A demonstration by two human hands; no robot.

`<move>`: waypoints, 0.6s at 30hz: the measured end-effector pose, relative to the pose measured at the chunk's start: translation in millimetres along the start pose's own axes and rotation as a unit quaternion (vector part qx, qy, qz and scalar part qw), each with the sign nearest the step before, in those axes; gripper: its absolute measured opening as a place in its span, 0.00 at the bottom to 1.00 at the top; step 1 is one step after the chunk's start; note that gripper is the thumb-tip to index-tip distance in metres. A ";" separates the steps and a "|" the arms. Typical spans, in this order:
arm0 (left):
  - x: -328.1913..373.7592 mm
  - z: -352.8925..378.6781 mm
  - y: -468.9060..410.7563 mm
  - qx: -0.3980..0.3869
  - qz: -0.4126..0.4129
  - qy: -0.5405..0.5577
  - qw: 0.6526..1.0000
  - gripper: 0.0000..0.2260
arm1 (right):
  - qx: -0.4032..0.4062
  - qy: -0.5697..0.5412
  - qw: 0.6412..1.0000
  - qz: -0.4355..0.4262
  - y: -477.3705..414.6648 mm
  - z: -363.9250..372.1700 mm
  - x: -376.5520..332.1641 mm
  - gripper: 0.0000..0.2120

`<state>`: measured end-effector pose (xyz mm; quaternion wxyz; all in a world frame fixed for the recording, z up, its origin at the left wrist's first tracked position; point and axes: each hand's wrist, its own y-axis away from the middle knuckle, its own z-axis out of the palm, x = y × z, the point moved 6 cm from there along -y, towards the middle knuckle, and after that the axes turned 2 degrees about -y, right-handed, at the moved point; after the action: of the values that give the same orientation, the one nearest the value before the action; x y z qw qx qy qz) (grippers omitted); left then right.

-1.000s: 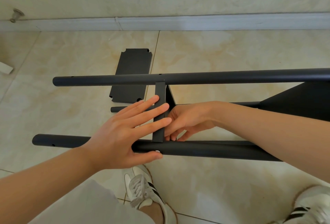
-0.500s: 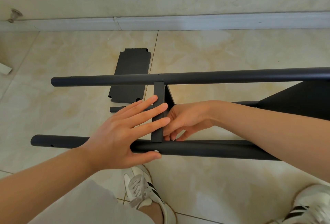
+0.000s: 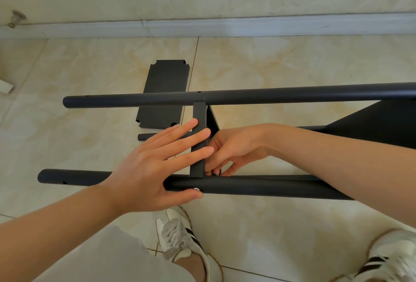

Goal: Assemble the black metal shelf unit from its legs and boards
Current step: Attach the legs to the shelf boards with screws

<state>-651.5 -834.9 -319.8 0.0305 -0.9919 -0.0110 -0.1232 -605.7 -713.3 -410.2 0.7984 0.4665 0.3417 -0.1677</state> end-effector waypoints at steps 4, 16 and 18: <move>0.9 -0.9 -0.5 0.003 0.001 0.003 1.000 0.30 | 0.005 0.000 1.000 0.003 -0.8 -0.7 1.7 0.09; 2.8 -2.7 -1.8 0.003 0.000 -0.001 1.000 0.30 | 0.025 0.020 0.999 0.025 -5.4 0.6 5.9 0.07; 2.9 -3.0 -1.8 0.004 0.001 -0.003 1.000 0.30 | 0.023 0.018 0.999 0.024 -5.0 0.0 6.4 0.08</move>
<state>-649.5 -833.2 -316.1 0.0348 -0.9920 -0.0108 -0.1205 -604.1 -715.5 -417.9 0.7851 0.4953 0.3410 -0.1481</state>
